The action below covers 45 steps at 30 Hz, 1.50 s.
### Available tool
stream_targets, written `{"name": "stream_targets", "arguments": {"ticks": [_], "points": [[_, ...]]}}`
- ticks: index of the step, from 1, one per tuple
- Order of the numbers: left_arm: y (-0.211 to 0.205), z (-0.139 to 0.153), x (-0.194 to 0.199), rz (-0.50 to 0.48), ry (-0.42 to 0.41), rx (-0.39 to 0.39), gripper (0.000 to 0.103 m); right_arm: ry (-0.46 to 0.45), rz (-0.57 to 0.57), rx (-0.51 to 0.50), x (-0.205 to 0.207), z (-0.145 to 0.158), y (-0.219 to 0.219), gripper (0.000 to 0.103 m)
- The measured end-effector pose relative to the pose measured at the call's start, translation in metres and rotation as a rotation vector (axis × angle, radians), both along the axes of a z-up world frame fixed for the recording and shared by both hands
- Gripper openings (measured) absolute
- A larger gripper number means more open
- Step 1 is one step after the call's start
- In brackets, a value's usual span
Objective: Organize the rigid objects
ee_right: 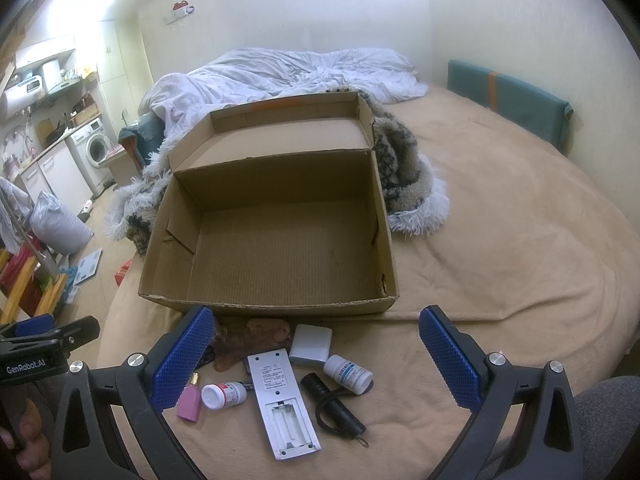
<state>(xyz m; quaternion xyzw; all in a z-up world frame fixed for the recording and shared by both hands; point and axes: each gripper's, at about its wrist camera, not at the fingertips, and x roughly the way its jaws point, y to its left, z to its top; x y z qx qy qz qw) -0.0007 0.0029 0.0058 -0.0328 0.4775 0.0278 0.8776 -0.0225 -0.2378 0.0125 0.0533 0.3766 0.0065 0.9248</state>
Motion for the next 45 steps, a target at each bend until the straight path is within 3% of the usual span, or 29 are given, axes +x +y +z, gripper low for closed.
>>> {"name": "stream_targets", "arguments": {"ticks": [20, 30, 33, 35, 36, 43, 45], "points": [[-0.002, -0.007, 0.004, -0.011, 0.021, -0.005, 0.103, 0.021, 0.006, 0.025, 0.001, -0.002, 0.001, 0.103], [0.003, -0.047, 0.037, 0.006, 0.229, -0.062, 0.102, 0.15, -0.026, 0.111, 0.013, -0.023, -0.013, 0.103], [0.004, -0.067, 0.048, 0.017, 0.316, -0.11, 0.093, 0.191, -0.048, 0.123, 0.015, -0.031, -0.019, 0.103], [-0.001, -0.082, 0.054, 0.009, 0.372, -0.124, 0.076, 0.216, -0.057, 0.13, 0.017, -0.036, -0.022, 0.103], [-0.005, -0.089, 0.056, 0.003, 0.396, -0.126, 0.074, 0.227, -0.062, 0.133, 0.018, -0.038, -0.024, 0.103], [-0.037, -0.127, 0.053, -0.083, 0.501, -0.109, 0.071, 0.379, -0.051, 0.231, 0.036, -0.058, -0.047, 0.103], [-0.041, -0.132, 0.051, -0.094, 0.507, -0.111, 0.065, 0.421, -0.065, 0.25, 0.041, -0.067, -0.054, 0.103]]}}
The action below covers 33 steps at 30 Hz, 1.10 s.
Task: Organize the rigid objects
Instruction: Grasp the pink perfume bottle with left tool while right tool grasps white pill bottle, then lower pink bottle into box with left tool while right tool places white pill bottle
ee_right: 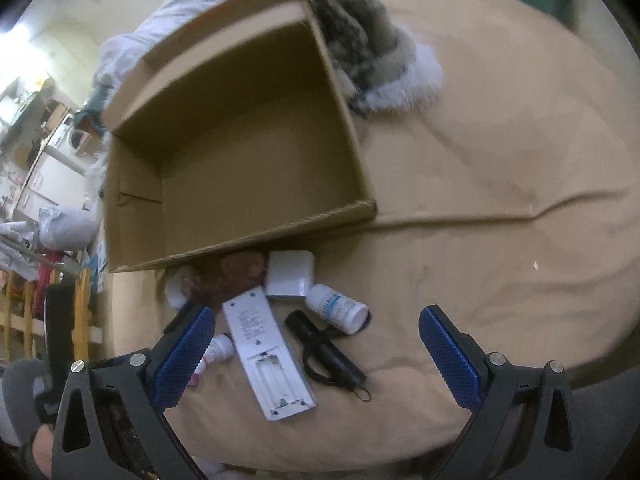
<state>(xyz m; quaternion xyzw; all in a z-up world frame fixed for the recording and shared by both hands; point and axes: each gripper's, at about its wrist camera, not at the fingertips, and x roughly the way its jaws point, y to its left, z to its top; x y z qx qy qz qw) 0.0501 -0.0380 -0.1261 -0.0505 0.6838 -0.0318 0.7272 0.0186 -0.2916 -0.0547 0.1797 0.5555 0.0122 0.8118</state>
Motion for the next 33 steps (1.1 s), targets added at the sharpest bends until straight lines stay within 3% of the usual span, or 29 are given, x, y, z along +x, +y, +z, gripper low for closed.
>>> {"name": "stream_targets", "arguments": {"ticks": [2, 8, 10, 12, 13, 14, 19, 20, 24, 33], "points": [[-0.001, -0.003, -0.001, -0.002, -0.003, 0.004, 0.062, 0.065, -0.026, 0.051, 0.004, -0.014, -0.006, 0.103], [-0.006, -0.022, -0.002, -0.011, 0.034, -0.01, 0.047, 0.246, -0.113, 0.221, 0.017, -0.058, -0.02, 0.084], [-0.008, -0.028, -0.004, -0.02, 0.03, -0.002, 0.044, 0.267, -0.118, 0.213, 0.023, -0.064, -0.018, 0.079], [-0.011, -0.03, -0.005, -0.029, 0.026, -0.006, 0.035, 0.276, -0.12, 0.202, 0.028, -0.069, -0.014, 0.069], [-0.015, -0.032, -0.004, -0.033, 0.026, -0.012, 0.024, 0.281, -0.117, 0.199, 0.031, -0.073, -0.011, 0.067], [-0.02, -0.029, -0.004, -0.037, 0.03, -0.016, 0.023, 0.286, -0.113, 0.192, 0.035, -0.075, -0.008, 0.067], [-0.026, -0.027, -0.006, -0.047, 0.008, 0.004, 0.023, 0.296, -0.083, 0.127, 0.045, -0.089, 0.006, 0.064], [-0.024, -0.024, -0.004, -0.043, 0.003, 0.008, 0.023, 0.286, -0.078, 0.123, 0.045, -0.089, 0.006, 0.054], [-0.023, -0.019, -0.008, -0.02, -0.004, -0.005, 0.023, 0.239, -0.051, 0.11, 0.044, -0.081, 0.008, 0.054], [0.002, 0.005, -0.016, 0.025, -0.042, -0.011, 0.023, 0.135, -0.104, 0.13, 0.021, -0.057, -0.006, 0.054]]}}
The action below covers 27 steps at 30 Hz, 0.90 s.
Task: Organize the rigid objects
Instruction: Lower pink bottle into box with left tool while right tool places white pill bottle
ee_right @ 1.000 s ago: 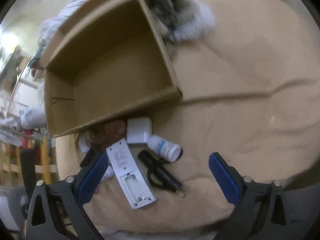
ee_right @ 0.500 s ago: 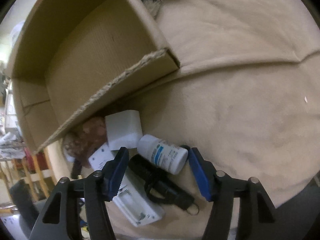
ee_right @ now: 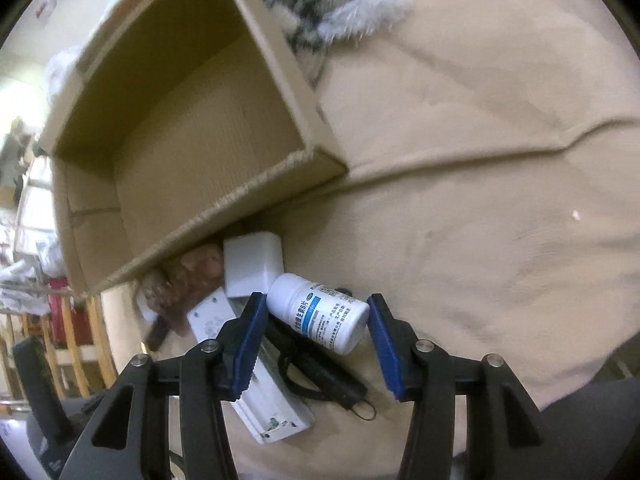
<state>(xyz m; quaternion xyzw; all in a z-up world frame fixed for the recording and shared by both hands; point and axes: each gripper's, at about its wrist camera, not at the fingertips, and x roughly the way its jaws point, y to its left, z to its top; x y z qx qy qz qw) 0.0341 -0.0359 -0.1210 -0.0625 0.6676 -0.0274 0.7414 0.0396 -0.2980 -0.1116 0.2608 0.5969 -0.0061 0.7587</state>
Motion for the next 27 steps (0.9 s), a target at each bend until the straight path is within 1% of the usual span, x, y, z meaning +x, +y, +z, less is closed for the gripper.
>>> {"name": "stream_targets", "arguments": {"ticks": [3, 4, 6, 11, 13, 17, 18, 20, 22, 25, 27], "points": [[0.007, 0.012, -0.002, 0.021, -0.034, 0.0, 0.023, -0.089, -0.023, 0.028, -0.007, 0.017, -0.006, 0.054], [0.008, 0.017, -0.004, 0.024, -0.05, 0.006, 0.023, -0.11, -0.022, 0.037, -0.004, 0.029, -0.007, 0.054], [0.01, 0.024, -0.007, 0.034, -0.077, 0.014, 0.023, -0.135, -0.011, 0.051, -0.006, 0.038, -0.01, 0.054], [0.017, 0.039, -0.013, 0.057, -0.122, 0.025, 0.023, -0.16, 0.035, 0.053, -0.006, 0.05, 0.0, 0.054], [0.022, 0.051, -0.015, 0.06, -0.138, 0.034, 0.023, -0.171, 0.06, 0.051, -0.008, 0.056, 0.002, 0.054], [0.019, 0.063, -0.016, 0.068, -0.173, 0.05, 0.023, -0.185, 0.111, 0.038, -0.01, 0.064, 0.009, 0.054], [0.021, 0.07, -0.016, 0.07, -0.183, 0.052, 0.023, -0.185, 0.124, 0.036, -0.009, 0.065, 0.01, 0.054], [0.025, 0.082, -0.009, 0.074, -0.199, 0.034, 0.023, -0.188, 0.147, 0.037, -0.009, 0.069, 0.013, 0.054], [0.024, 0.091, -0.005, 0.072, -0.211, -0.003, 0.023, -0.194, 0.173, 0.034, -0.005, 0.073, 0.017, 0.054], [0.013, 0.117, 0.003, 0.034, -0.27, 0.005, 0.023, -0.212, 0.21, 0.021, 0.005, 0.082, 0.023, 0.054], [0.011, 0.122, 0.013, 0.023, -0.282, -0.004, 0.023, -0.23, 0.233, 0.018, 0.013, 0.09, 0.027, 0.054]]}}
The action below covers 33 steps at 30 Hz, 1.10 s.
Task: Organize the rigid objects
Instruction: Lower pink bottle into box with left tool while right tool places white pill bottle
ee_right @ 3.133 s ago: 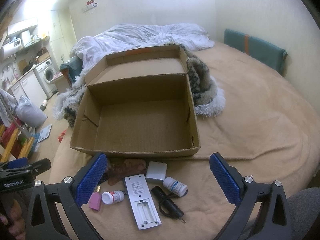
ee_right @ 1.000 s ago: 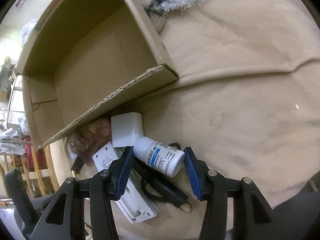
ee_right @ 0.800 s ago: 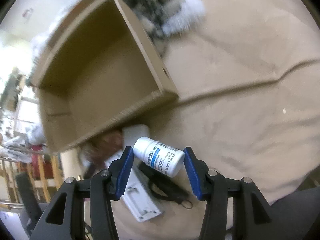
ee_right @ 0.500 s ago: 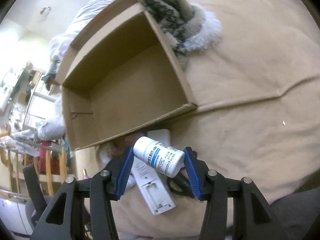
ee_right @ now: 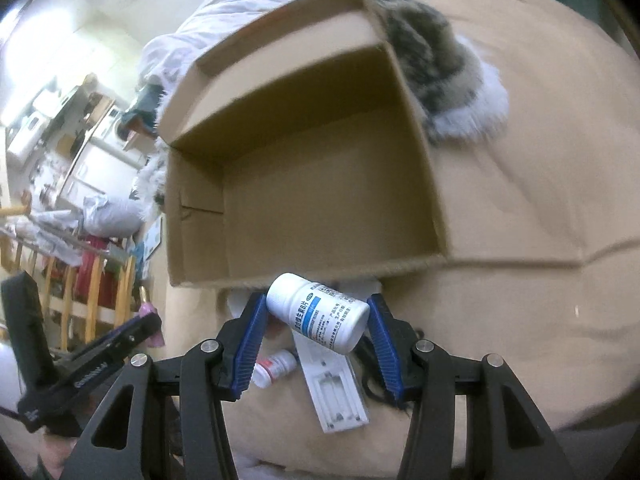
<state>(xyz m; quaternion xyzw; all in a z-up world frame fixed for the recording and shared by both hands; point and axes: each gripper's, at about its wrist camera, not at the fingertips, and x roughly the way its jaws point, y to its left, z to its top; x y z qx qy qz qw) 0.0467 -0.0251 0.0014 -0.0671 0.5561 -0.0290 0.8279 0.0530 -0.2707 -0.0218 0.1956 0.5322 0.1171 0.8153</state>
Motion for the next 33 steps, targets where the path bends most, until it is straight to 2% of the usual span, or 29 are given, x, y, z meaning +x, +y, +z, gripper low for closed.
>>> {"name": "stream_targets", "arguments": {"ticks": [6, 9, 12, 15, 20, 24, 33], "points": [[-0.022, 0.018, 0.038, -0.058, -0.041, 0.03, 0.023, -0.058, 0.053, -0.033, 0.034, 0.014, 0.014, 0.054], [-0.031, 0.016, 0.058, -0.073, -0.04, 0.031, 0.023, -0.053, 0.071, -0.038, 0.053, 0.009, 0.019, 0.054], [-0.042, 0.014, 0.07, -0.095, -0.076, 0.084, 0.023, -0.052, 0.09, -0.08, 0.069, 0.001, 0.026, 0.054], [-0.049, 0.0, 0.083, -0.109, -0.077, 0.101, 0.023, -0.042, 0.093, -0.11, 0.08, -0.014, 0.028, 0.054], [-0.047, -0.033, 0.094, -0.098, -0.031, 0.095, 0.023, -0.01, 0.092, -0.129, 0.083, -0.032, 0.029, 0.054], [-0.049, -0.053, 0.098, -0.121, -0.01, 0.059, 0.023, 0.005, 0.111, -0.147, 0.082, -0.038, 0.034, 0.054], [-0.046, -0.077, 0.105, -0.104, 0.021, 0.092, 0.023, 0.073, 0.121, -0.181, 0.085, -0.055, 0.04, 0.054]]}}
